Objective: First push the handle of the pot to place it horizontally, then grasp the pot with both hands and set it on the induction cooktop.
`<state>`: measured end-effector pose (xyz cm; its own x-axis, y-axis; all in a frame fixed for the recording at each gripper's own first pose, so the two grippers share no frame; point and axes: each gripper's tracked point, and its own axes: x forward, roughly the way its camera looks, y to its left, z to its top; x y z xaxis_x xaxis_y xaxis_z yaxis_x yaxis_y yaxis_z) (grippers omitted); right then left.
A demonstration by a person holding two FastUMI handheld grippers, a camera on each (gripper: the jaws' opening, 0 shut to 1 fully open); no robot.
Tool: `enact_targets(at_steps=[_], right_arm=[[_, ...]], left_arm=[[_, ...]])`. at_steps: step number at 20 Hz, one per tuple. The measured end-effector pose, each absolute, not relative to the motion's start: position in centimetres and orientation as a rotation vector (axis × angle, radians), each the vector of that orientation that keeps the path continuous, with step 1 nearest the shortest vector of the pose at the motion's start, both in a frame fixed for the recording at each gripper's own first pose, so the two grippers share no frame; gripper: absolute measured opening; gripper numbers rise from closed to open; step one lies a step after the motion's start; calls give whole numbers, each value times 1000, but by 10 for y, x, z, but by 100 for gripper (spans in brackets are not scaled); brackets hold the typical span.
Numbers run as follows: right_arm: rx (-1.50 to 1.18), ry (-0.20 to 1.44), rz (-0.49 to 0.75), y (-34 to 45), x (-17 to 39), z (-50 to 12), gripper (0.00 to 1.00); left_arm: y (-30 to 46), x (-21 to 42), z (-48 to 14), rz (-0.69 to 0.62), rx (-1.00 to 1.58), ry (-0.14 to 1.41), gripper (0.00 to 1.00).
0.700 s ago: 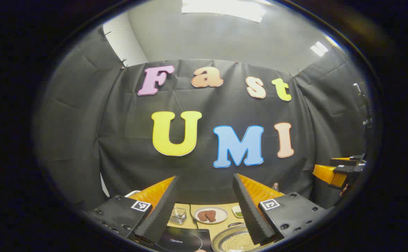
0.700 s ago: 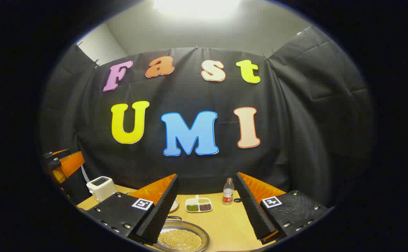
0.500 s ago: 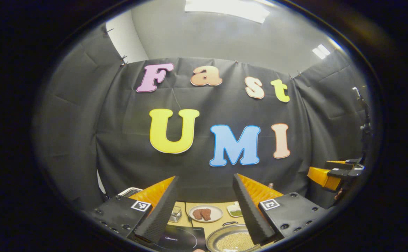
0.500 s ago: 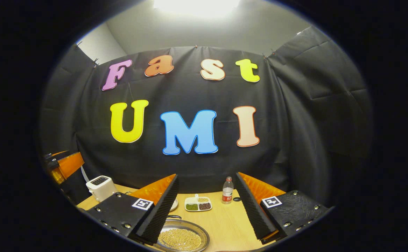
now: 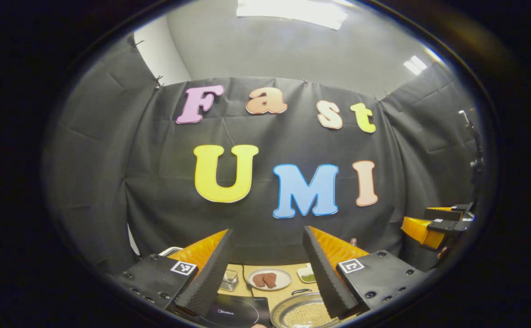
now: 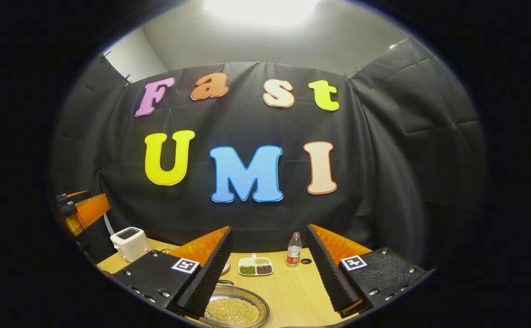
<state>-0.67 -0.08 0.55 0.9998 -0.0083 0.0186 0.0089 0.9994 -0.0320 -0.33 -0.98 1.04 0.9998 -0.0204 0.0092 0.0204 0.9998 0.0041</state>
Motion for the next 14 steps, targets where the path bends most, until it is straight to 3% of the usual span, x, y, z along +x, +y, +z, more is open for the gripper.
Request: enact_targets(at_steps=[11, 14], right_arm=[[0, 94, 17, 10, -5, -37, 95], [26, 163, 41, 18, -1, -62, 72]], left_arm=[[-17, 2, -4, -45, 19, 19, 97], [-16, 3, -14, -35, 15, 38, 98]])
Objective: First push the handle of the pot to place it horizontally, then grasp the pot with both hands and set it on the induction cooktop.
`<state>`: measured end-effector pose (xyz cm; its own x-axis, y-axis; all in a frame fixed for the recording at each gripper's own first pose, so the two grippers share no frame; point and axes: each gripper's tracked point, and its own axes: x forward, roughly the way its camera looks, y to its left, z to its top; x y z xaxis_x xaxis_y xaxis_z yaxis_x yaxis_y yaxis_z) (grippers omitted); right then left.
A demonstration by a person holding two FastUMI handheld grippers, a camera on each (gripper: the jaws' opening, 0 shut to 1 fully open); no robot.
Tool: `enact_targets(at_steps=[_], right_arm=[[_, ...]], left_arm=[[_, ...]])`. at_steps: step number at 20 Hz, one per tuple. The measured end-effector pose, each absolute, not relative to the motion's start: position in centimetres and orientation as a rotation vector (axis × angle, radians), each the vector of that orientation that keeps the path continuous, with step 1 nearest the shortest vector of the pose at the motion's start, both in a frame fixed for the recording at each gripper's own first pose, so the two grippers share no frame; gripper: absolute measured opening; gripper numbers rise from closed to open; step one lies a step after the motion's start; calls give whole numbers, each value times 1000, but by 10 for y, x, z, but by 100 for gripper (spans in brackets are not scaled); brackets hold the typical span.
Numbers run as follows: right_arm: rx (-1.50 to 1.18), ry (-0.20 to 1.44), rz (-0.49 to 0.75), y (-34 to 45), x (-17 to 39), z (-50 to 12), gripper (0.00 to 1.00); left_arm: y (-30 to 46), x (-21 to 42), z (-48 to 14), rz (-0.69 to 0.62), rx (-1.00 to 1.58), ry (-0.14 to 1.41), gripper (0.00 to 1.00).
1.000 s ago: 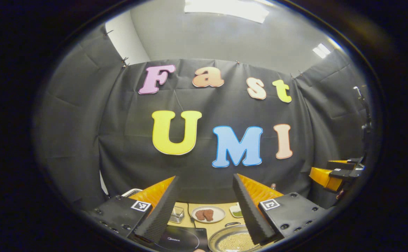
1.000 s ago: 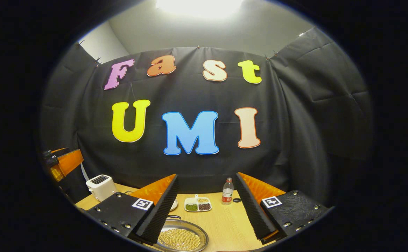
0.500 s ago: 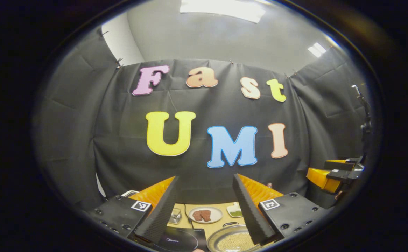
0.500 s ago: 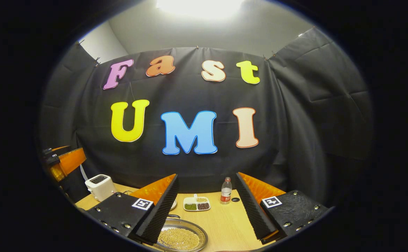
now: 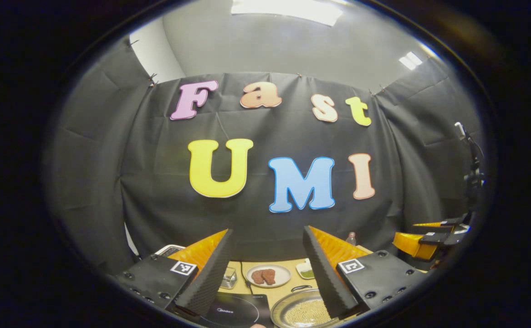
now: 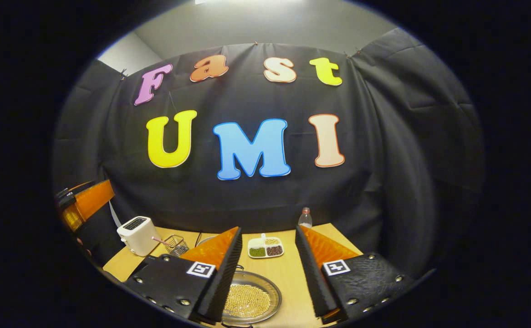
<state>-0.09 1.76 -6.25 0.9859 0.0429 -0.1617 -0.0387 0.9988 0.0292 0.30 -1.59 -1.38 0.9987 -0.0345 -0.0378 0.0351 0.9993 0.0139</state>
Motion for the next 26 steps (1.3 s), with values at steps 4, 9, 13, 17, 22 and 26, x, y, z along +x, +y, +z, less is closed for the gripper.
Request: enact_targets(at_steps=[4, 9, 13, 17, 22, 26], right_arm=[[49, 251, 74, 28, -1, -91, 33], [33, 422, 150, 49, -15, -133, 13], [32, 532, 225, 74, -17, -172, 3], [21, 652, 291, 96, -32, -208, 3], [21, 879, 399, 124, -63, -265, 3], [-6, 1007, 461, 136, -87, -299, 4]], left_arm=[[-11, 3, -21, -18, 9, 53, 97], [-6, 3, -27, -13, 22, 61, 97], [4, 1, -30, -2, 22, 73, 97], [17, -1, -32, 20, 18, 78, 97], [30, -6, -33, 49, 14, 79, 97], [38, -11, -36, 73, 8, 89, 100]])
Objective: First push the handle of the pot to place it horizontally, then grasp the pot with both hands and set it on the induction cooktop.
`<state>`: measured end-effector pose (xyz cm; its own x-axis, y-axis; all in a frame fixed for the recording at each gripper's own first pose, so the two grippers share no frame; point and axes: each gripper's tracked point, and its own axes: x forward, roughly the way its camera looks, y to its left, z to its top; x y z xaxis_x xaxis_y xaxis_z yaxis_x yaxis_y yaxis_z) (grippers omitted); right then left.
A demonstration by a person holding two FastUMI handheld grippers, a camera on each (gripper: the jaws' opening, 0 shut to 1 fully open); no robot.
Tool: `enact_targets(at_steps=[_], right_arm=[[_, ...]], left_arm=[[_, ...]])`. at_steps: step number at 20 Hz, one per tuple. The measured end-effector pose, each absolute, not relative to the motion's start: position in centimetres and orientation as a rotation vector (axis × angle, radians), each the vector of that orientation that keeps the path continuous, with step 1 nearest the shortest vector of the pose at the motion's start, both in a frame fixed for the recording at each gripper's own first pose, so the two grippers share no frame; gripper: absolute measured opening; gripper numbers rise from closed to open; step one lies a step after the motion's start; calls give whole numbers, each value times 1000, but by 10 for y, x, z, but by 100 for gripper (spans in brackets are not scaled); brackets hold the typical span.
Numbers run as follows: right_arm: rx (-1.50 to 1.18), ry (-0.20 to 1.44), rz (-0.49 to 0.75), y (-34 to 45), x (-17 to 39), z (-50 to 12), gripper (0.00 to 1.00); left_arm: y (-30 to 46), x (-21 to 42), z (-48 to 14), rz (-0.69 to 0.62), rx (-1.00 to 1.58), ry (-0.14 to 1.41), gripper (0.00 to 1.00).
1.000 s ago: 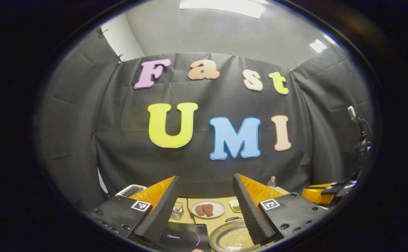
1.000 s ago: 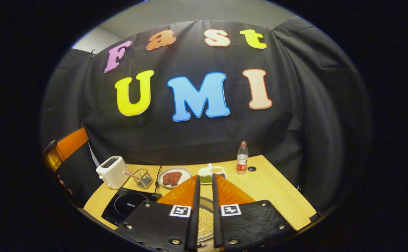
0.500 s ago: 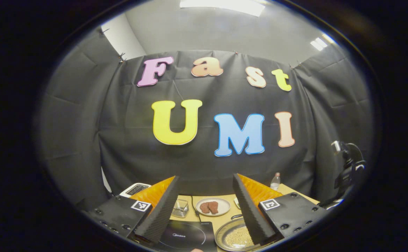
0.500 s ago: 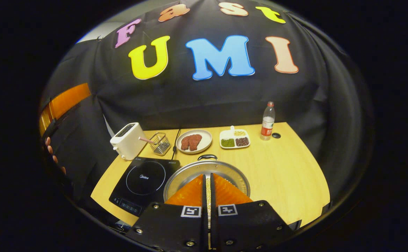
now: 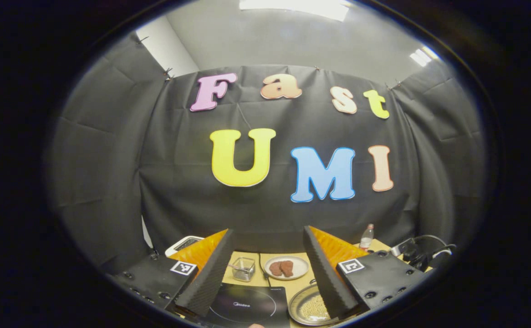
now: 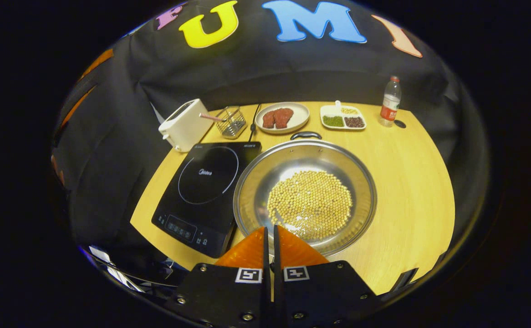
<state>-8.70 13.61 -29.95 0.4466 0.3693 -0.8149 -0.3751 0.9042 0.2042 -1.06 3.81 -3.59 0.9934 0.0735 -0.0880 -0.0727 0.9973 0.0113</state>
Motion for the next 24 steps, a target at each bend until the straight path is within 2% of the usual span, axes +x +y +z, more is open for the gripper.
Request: enact_targets(at_steps=[9, 11, 12, 17, 19, 20, 24], right_arm=[[26, 1191, 523, 158, -125, -349, 3], [16, 1207, 510, 156, -126, -359, 3], [18, 1221, 505, 155, -128, -363, 3], [61, 1228, 452, 146, -122, -380, 3], [100, 1233, 442, 145, -121, -382, 3], [115, 1237, 439, 145, -121, -382, 1], [144, 1250, 426, 139, -122, -388, 1]], left_arm=[[43, -20, -43, 80, 22, 110, 100], [44, -19, -44, 79, 23, 115, 97], [44, -19, -45, 78, 25, 117, 100], [47, -17, -49, 82, 31, 126, 99], [47, -16, -50, 87, 25, 130, 95], [47, -17, -53, 87, 22, 132, 99], [41, -12, -56, 81, 25, 140, 100]])
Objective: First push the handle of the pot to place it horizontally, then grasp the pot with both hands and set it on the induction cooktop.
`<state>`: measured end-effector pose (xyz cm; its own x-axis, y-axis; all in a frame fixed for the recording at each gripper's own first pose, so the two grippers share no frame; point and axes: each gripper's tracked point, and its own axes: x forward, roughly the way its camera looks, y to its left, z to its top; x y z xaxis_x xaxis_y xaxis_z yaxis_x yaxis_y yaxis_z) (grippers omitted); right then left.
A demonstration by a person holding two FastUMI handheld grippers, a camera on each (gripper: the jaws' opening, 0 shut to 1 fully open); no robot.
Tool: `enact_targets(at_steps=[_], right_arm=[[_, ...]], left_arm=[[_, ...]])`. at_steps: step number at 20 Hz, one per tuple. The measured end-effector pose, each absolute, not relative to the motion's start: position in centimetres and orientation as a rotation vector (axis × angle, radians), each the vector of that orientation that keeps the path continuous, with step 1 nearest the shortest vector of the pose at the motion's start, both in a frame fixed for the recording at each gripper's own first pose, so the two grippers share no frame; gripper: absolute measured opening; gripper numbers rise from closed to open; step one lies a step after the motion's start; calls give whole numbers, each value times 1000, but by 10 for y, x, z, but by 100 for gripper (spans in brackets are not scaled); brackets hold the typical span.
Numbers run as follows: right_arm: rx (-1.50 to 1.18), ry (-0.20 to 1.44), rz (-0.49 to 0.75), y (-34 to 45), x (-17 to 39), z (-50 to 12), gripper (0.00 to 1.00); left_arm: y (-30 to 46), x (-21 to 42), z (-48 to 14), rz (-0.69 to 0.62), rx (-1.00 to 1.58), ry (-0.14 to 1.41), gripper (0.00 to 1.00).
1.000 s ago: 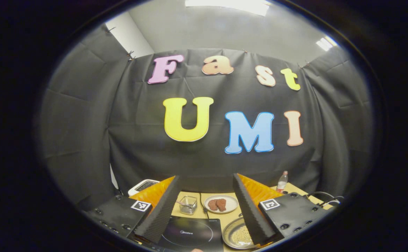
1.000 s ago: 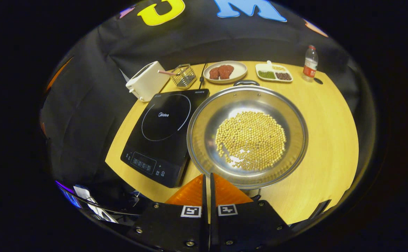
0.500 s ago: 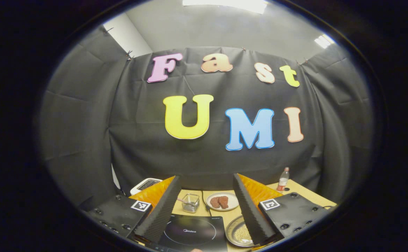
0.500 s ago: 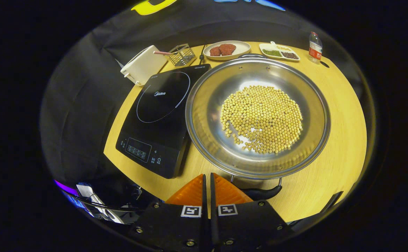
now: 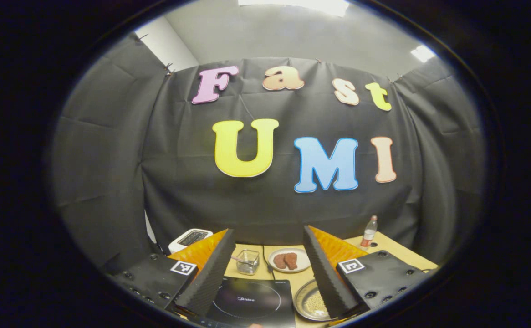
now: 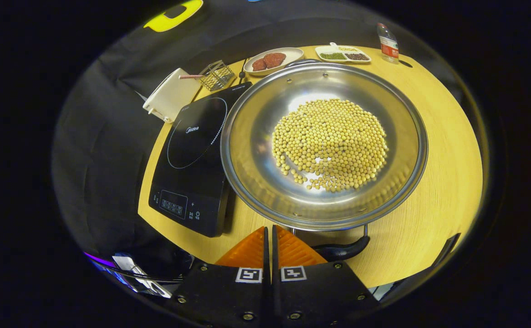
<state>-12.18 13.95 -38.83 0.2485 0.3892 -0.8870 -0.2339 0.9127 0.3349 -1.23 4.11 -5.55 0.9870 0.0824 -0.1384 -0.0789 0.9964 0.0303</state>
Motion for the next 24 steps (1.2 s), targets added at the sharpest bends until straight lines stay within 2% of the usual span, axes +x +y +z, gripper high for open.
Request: enact_targets(at_steps=[5, 8, 14, 15, 21, 23, 24], right_arm=[[141, 1254, 407, 127, -123, -391, 1], [141, 1252, 384, 117, -120, -392, 1], [143, 1242, 312, 88, -113, -390, 1], [148, 1243, 301, 83, -112, -390, 1], [135, 1249, 255, 54, -105, -392, 1], [120, 1251, 241, 46, -104, -393, 1], [110, 1251, 237, 41, -102, -393, 1]], left_arm=[[34, -12, -57, 73, 32, 140, 97], [30, -8, -59, 66, 26, 148, 100], [17, -3, -63, 51, 20, 153, 100], [16, -1, -64, 47, 18, 154, 98], [-1, 8, -67, 21, 21, 162, 100], [-4, 9, -67, 19, 18, 163, 97], [-6, 10, -68, 17, 16, 164, 100]])
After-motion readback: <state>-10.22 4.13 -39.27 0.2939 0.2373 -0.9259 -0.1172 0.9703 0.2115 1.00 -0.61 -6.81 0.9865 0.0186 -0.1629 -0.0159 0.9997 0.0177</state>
